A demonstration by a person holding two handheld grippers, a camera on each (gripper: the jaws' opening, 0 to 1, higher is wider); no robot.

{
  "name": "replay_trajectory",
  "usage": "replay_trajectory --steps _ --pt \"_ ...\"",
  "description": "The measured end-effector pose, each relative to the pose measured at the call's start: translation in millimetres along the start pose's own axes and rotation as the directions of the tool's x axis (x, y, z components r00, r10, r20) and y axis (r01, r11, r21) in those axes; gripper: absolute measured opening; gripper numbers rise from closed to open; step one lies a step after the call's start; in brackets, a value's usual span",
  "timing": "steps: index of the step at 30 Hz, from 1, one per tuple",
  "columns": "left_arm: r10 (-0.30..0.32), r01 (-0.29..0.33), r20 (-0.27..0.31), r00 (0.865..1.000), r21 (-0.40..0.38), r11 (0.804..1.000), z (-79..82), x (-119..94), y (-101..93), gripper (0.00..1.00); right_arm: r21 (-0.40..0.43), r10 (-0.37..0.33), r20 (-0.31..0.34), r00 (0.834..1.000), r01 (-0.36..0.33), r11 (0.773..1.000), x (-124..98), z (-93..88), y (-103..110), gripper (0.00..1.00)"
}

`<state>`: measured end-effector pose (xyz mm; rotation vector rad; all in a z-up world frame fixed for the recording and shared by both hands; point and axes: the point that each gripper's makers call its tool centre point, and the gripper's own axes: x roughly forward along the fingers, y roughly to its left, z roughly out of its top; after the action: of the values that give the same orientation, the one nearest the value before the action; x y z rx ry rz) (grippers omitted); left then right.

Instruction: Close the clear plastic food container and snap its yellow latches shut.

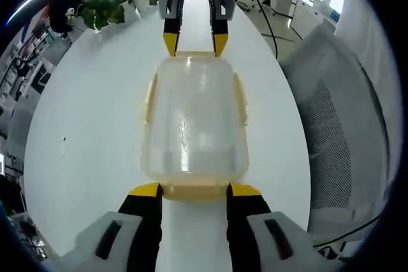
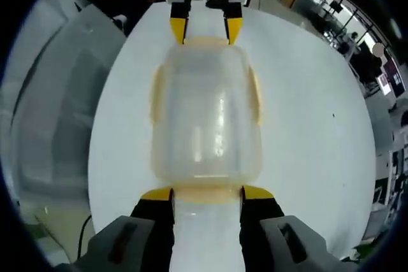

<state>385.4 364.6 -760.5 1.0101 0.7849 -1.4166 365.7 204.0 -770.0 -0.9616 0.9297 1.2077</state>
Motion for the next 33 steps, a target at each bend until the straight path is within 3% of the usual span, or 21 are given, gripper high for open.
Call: replay_trajectory --steps 24,33 --pt "-0.017 0.017 0.04 0.999 -0.003 1.0 27.1 14 4.5 0.38 0.009 0.023 -0.006 1.0 -0.023 1.0 -4 -29.8 -6 0.38" --pt "-0.031 0.031 0.037 0.999 -0.008 0.999 26.4 23 7.0 0.38 0.026 0.046 0.002 0.999 -0.046 0.999 0 -34.4 -7 0.38"
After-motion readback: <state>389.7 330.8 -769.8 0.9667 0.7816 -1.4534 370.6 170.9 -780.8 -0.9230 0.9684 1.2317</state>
